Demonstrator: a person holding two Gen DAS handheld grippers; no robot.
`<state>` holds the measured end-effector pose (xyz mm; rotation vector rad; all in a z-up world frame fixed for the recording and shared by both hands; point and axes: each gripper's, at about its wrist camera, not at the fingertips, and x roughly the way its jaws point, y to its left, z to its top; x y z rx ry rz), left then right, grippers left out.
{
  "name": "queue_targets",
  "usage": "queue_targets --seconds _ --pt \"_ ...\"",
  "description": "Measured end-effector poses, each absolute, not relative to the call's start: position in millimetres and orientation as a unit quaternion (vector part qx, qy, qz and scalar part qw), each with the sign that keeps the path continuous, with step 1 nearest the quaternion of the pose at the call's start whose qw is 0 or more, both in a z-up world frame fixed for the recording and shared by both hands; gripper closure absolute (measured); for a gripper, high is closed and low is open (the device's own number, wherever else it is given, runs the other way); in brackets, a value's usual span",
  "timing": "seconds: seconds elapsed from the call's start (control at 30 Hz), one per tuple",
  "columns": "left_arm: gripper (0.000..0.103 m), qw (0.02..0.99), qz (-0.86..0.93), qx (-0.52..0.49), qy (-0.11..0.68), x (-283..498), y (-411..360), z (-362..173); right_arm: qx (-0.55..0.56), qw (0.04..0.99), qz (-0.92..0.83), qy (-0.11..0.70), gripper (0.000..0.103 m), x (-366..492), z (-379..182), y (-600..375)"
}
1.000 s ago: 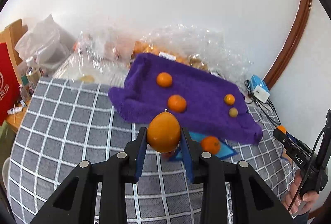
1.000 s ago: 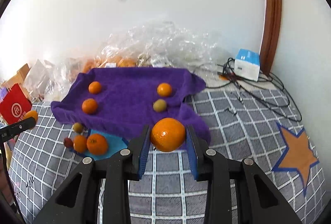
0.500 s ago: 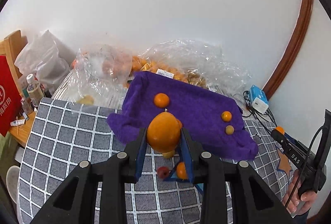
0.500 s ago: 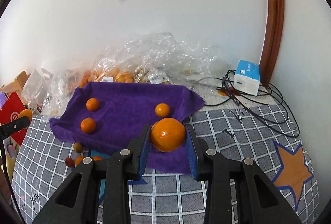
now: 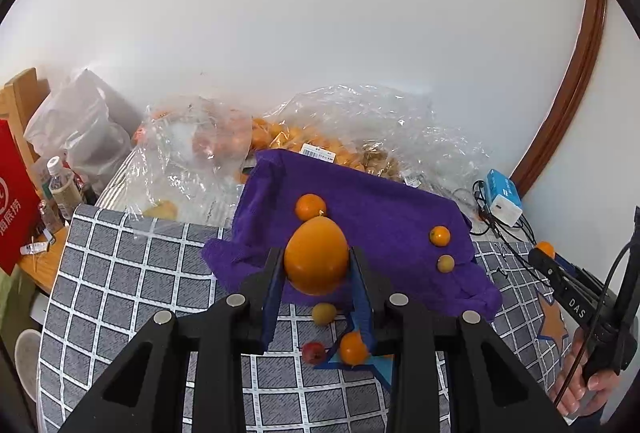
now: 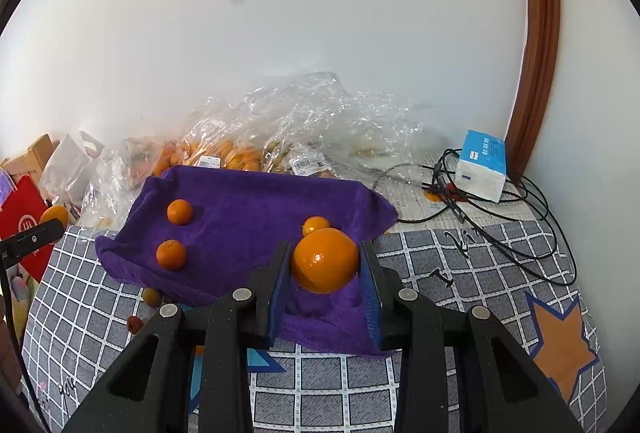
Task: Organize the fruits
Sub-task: 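Carry both held oranges up and over onto the purple towel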
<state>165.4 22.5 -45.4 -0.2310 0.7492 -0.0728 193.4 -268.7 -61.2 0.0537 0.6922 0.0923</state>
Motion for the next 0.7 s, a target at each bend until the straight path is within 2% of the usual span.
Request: queue_targets --seconds 0.4,0.7 --pt "0.073 0.919 -0.016 -0.120 0.374 195.4 43.6 -49.8 0.020 0.939 0.050 0.339 0.070 226.5 -61.2 -262.7" --pt "0.073 0.905 -0.018 -0.136 0.403 231.4 51.3 -76.5 0.028 0.927 0.049 0.370 0.070 264.8 -96.2 -267.9"
